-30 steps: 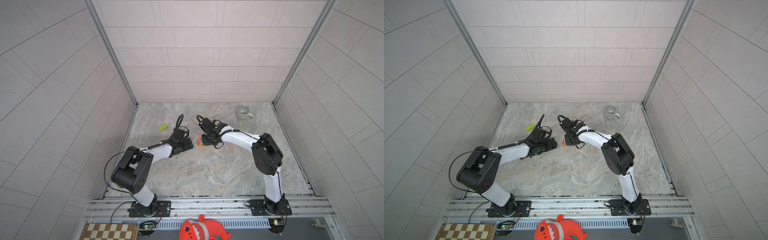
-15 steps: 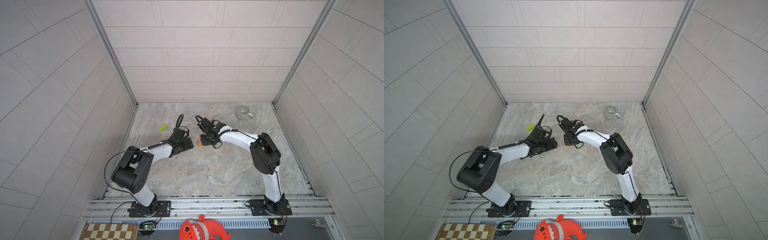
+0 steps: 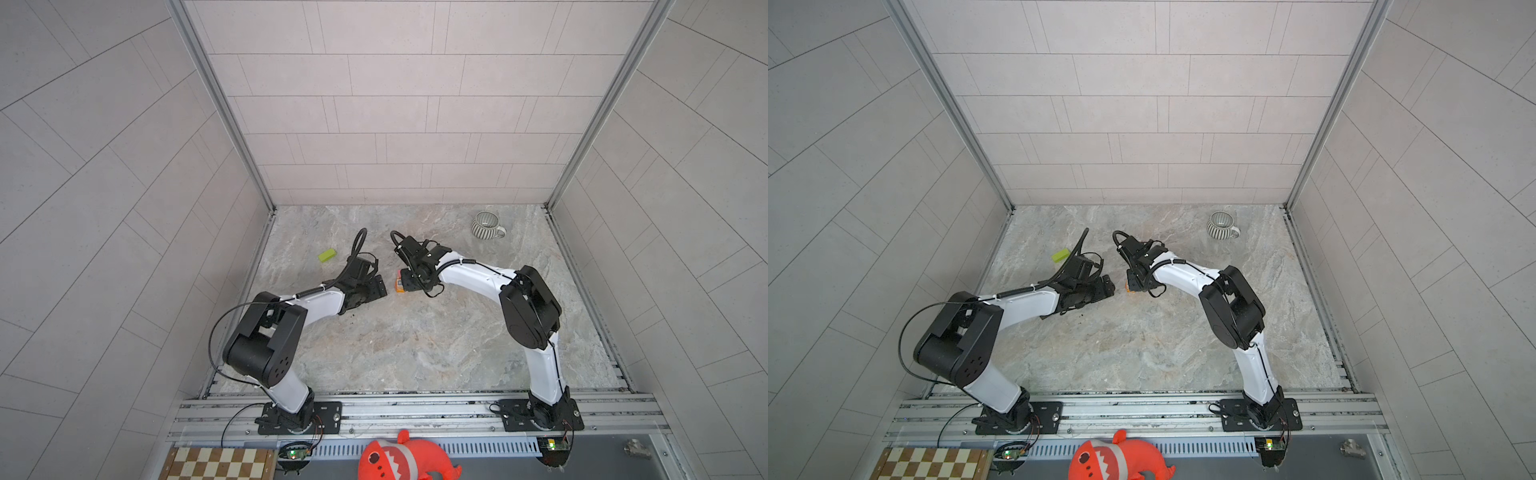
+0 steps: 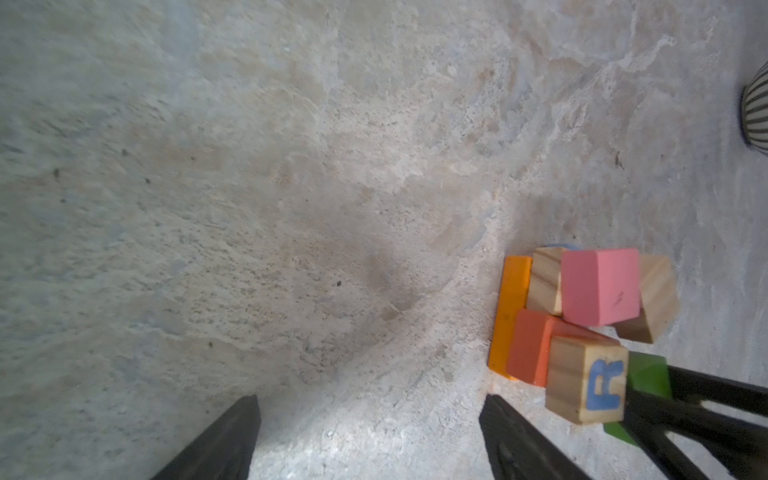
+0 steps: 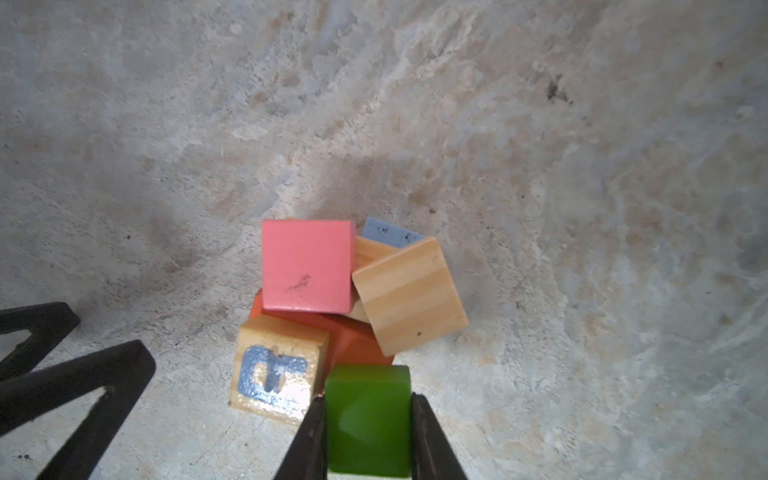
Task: Build the wood block tower
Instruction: 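Carry the green cube to the block pile while left gripper moves beside it, then lower the green cube against the R cube with right gripper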
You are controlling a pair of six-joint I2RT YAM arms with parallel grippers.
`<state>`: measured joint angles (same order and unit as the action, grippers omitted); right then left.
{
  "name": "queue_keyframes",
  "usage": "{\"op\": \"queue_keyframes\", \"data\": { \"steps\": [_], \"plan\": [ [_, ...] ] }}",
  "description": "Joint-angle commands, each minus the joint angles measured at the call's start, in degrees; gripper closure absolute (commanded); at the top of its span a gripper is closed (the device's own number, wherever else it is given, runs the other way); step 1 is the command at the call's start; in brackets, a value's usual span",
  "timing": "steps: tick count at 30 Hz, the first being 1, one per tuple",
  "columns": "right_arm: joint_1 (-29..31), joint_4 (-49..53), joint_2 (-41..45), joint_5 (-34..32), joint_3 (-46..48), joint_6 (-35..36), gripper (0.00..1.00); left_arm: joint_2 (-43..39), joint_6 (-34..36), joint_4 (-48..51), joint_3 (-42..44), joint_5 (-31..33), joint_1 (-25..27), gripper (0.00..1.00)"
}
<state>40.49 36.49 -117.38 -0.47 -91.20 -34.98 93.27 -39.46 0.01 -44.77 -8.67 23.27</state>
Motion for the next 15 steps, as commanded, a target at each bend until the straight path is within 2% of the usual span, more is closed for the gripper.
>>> {"op": "queue_keyframes", "data": {
  "steps": [1,15],
  "plan": [
    [0.1,0.6,-0.7,-1.5,-1.3,-0.9,0.73,0.3,-0.2,-0.4,-0.6,0.1,0.0,0.11],
    [-0.6,0.2,-0.6,-2.0,-1.2,-2.1,0.72,0.1,-0.3,-0.7,-0.2,0.0,0.0,0.11]
  ]
}}
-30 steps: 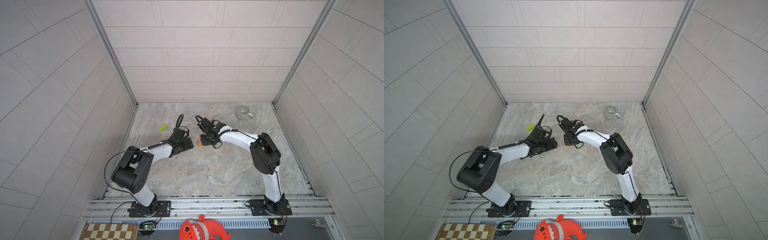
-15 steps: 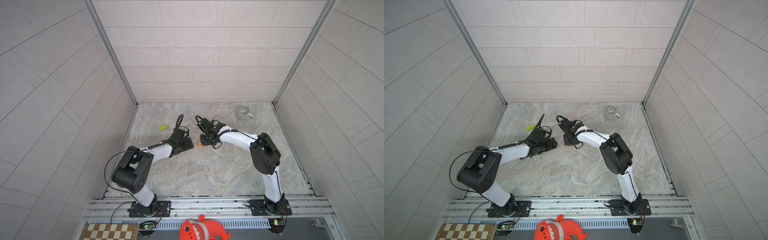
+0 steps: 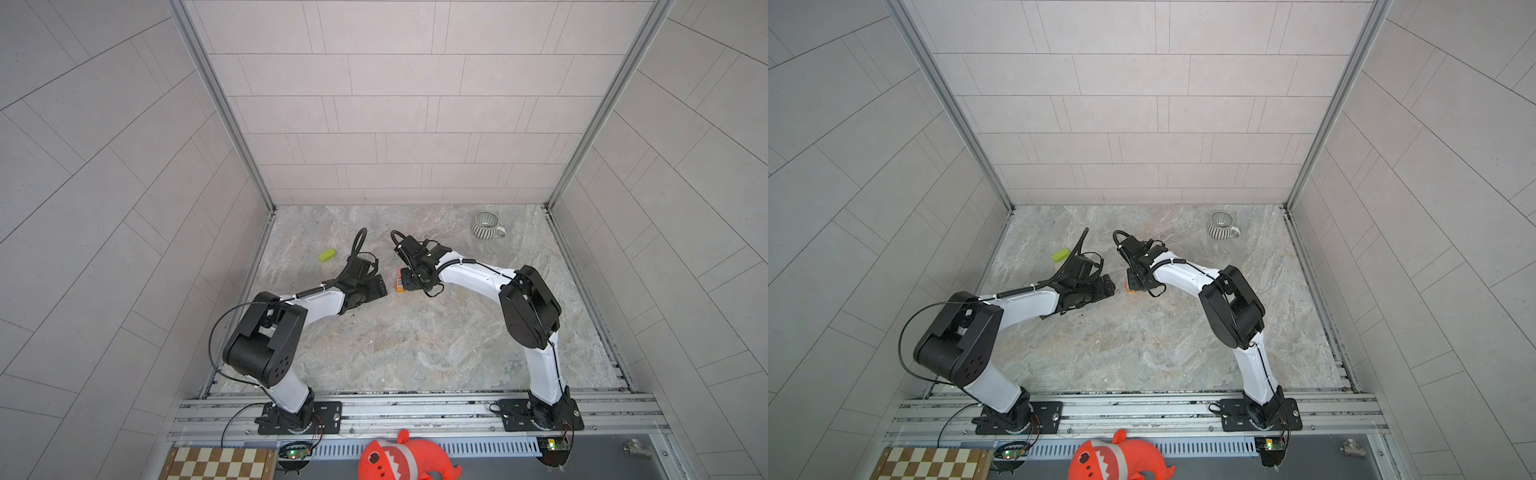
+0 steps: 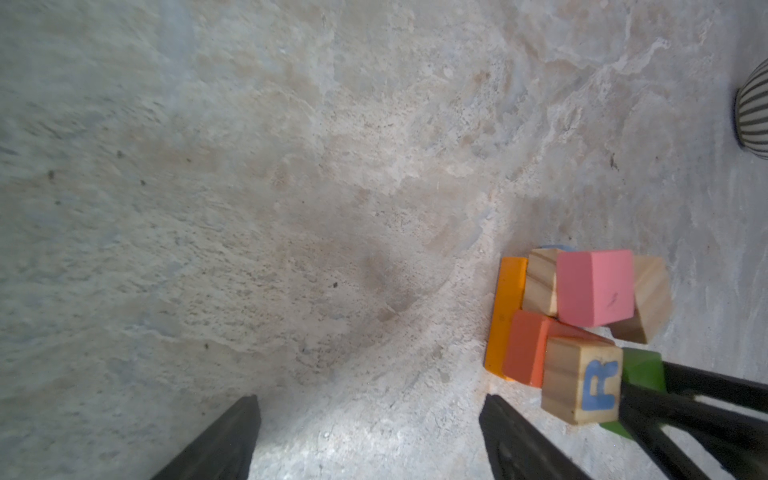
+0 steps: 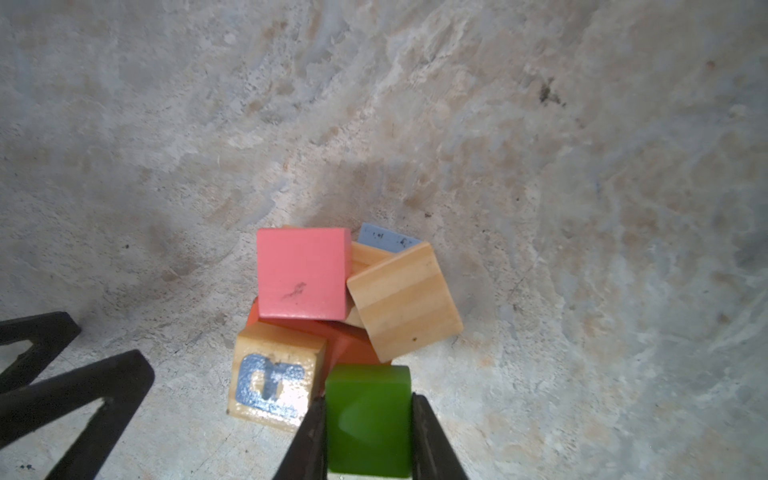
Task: Build the wood block tower
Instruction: 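Lower the green cube against the R cube with right gripper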
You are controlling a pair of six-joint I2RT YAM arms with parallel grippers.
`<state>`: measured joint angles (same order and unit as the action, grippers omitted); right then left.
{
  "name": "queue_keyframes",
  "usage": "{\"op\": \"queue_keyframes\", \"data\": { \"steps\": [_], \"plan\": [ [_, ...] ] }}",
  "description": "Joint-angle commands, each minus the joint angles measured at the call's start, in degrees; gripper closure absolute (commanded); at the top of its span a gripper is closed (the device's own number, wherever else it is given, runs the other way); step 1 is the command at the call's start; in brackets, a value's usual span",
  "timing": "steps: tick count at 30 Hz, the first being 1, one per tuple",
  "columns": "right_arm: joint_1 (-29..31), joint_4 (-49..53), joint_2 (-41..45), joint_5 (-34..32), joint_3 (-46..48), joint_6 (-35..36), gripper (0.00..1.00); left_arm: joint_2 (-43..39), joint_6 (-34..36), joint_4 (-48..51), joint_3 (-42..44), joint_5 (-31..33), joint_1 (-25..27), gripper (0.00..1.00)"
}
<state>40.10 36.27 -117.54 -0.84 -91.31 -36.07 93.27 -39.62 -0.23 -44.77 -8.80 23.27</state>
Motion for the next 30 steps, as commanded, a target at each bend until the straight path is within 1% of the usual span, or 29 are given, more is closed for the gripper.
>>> {"op": "queue_keyframes", "data": {
  "steps": [1,13,30],
  "plan": [
    [-0.4,0.3,-0.4,-1.5,-1.0,-1.0,0.72,0.1,-0.2,-0.5,-0.1,0.2,0.0,0.11],
    [-0.7,-0.9,-0.7,-0.7,-0.9,-1.9,0.69,0.2,-0.3,-0.5,-0.2,0.0,0.1,0.11],
    [-0.8,-2.6,0.2,0.5,0.0,-3.5,0.69,-0.2,-0.2,-0.1,-0.2,0.0,0.1,0.12]
  ]
}}
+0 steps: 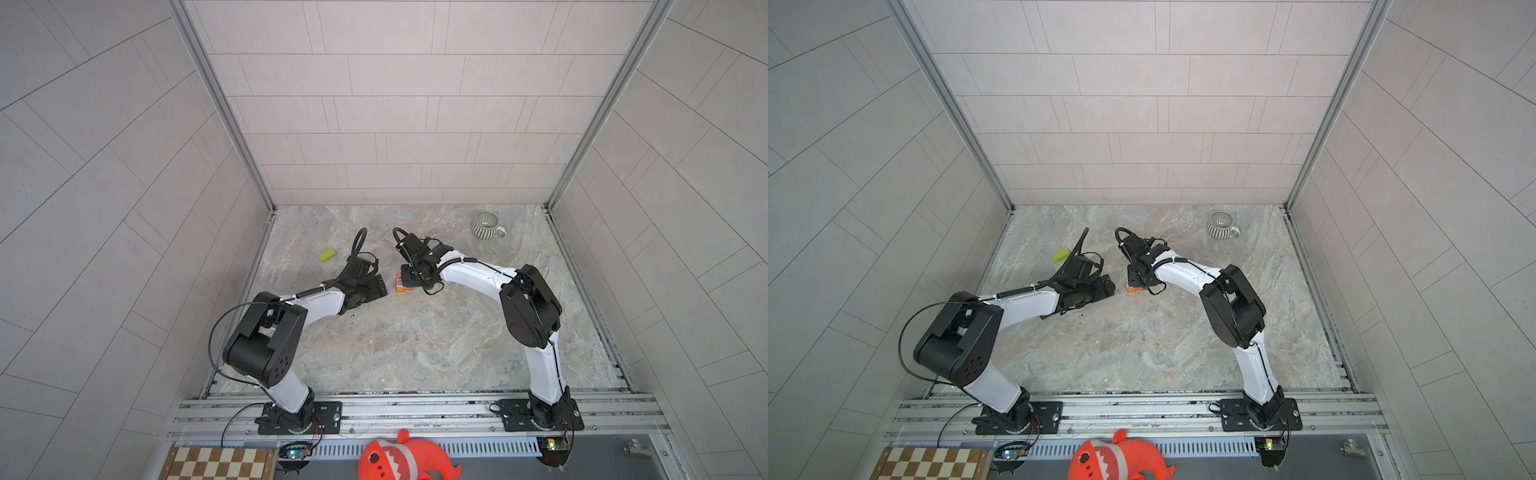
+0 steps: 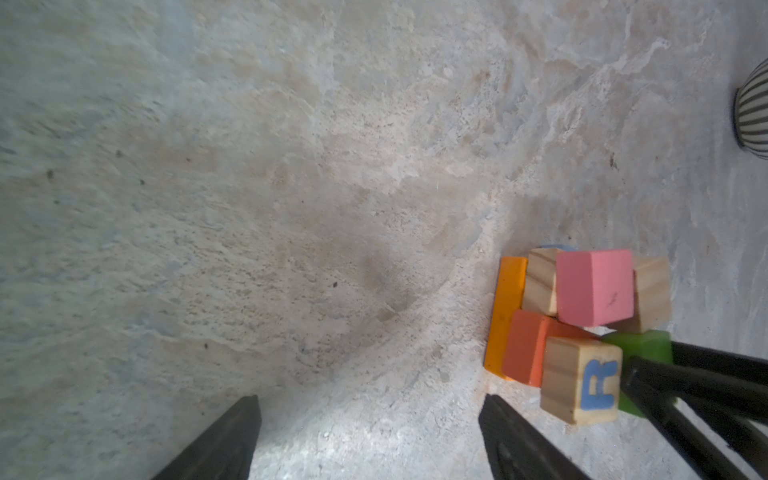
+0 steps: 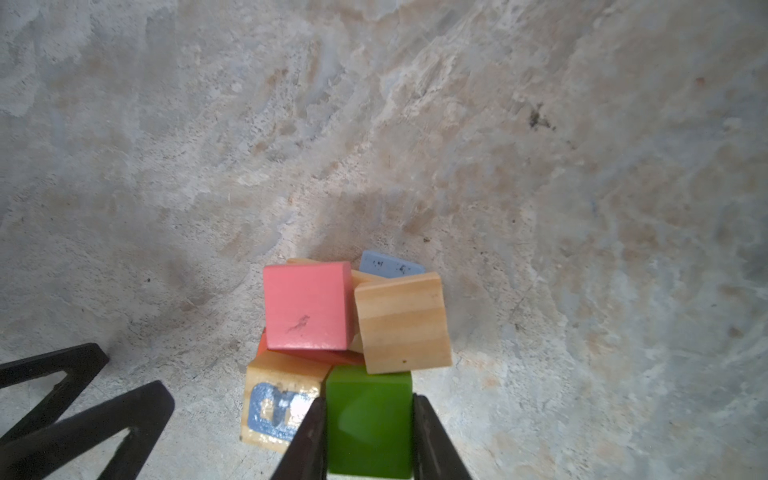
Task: Build the wood block tower
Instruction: 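Lower the green cube against the R cube with right gripper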
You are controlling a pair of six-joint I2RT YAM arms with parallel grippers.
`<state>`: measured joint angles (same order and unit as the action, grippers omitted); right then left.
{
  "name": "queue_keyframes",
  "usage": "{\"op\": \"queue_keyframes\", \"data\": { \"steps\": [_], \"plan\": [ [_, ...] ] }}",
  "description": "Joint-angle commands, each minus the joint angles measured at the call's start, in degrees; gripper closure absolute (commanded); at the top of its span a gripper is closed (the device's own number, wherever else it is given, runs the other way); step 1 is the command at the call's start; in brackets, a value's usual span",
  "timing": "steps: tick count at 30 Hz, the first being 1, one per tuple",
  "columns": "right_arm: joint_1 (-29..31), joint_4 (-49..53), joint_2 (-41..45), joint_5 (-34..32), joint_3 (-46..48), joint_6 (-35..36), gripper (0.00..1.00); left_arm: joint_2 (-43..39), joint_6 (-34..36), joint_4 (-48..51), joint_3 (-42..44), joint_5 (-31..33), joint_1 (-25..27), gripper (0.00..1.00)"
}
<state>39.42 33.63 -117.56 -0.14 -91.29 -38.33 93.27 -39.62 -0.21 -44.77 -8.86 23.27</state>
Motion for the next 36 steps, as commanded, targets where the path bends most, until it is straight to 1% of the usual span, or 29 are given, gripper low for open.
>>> {"op": "queue_keyframes", "data": {
  "steps": [1,22,36],
  "plan": [
    [-0.1,0.0,0.3,-0.3,0.0,-1.4,0.69,-0.3,-0.2,-0.1,-0.1,0.1,0.1,0.12],
    [-0.2,-0.3,3.7,-1.4,1.5,-1.7,0.68,-0.5,-0.4,-0.6,0.4,0.3,0.1,0.12],
    [-0.2,-1.4,4.6,-0.3,2.3,-2.2,0.68,-0.5,-0.3,-0.6,0.5,0.2,0.1,0.12]
  ]
}}
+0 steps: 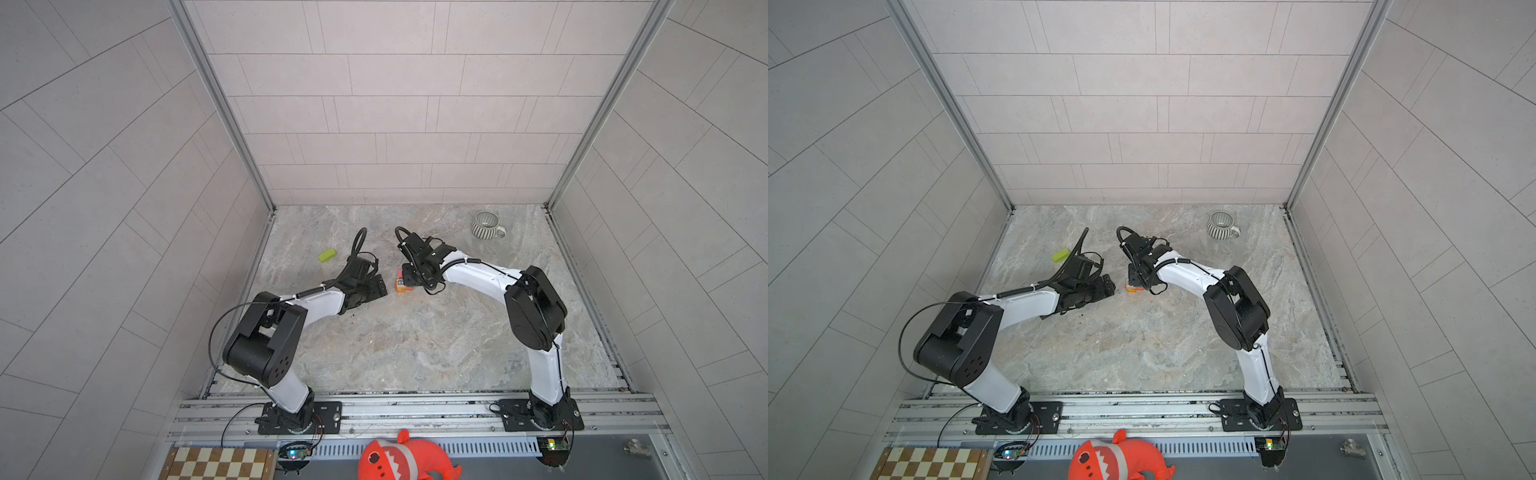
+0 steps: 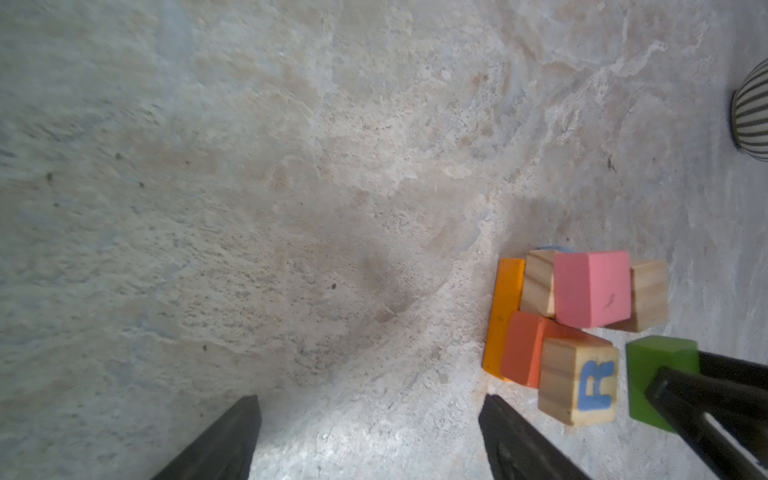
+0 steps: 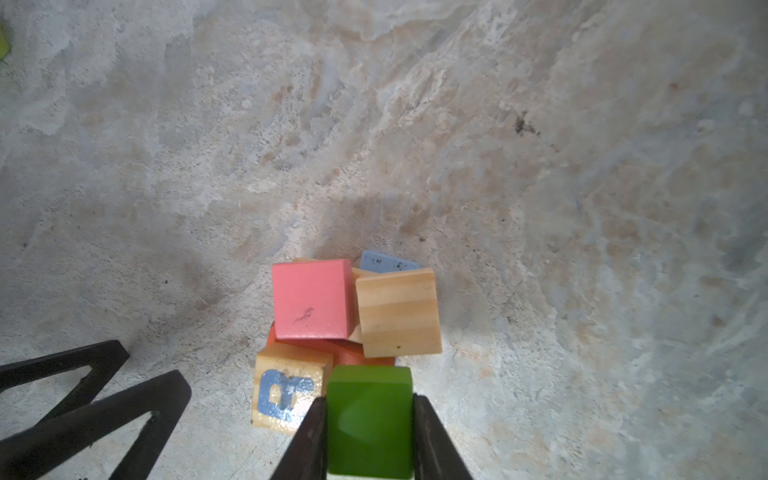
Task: Build the wood block tower
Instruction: 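Lower the green cube against the R cube with right gripper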
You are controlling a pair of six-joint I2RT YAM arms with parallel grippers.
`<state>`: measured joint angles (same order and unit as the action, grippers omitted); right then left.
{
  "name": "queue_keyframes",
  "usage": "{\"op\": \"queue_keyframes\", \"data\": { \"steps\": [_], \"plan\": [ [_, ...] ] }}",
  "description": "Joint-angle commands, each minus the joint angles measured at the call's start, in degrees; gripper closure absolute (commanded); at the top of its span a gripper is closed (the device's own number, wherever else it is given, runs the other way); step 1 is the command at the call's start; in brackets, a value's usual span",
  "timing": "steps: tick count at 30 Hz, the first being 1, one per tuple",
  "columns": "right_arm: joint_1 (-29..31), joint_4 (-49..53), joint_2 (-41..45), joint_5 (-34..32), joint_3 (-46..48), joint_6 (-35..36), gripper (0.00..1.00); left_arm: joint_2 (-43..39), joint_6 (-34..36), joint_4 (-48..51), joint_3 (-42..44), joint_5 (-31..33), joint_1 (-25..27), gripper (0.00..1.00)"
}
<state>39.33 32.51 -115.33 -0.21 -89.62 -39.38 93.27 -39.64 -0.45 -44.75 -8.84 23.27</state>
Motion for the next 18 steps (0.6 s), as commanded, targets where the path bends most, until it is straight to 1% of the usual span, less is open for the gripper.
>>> {"op": "queue_keyframes", "data": {
  "steps": [1,6,18],
  "plan": [
    [-0.1,-0.3,2.1,-0.1,0.5,-1.3,0.68,-0.5,-0.2,-0.4,0.4,0.1,0.1,0.12],
    [-0.1,-1.0,1.0,1.3,0.2,-1.6,0.66,-0.5,-0.2,-0.3,0.3,0.1,0.2,0.12],
    [-0.4,-1.0,0.4,1.2,0.1,-1.5,0.6,-0.5,0.0,-0.1,0.2,0.1,0.1,0.12]
  ]
}}
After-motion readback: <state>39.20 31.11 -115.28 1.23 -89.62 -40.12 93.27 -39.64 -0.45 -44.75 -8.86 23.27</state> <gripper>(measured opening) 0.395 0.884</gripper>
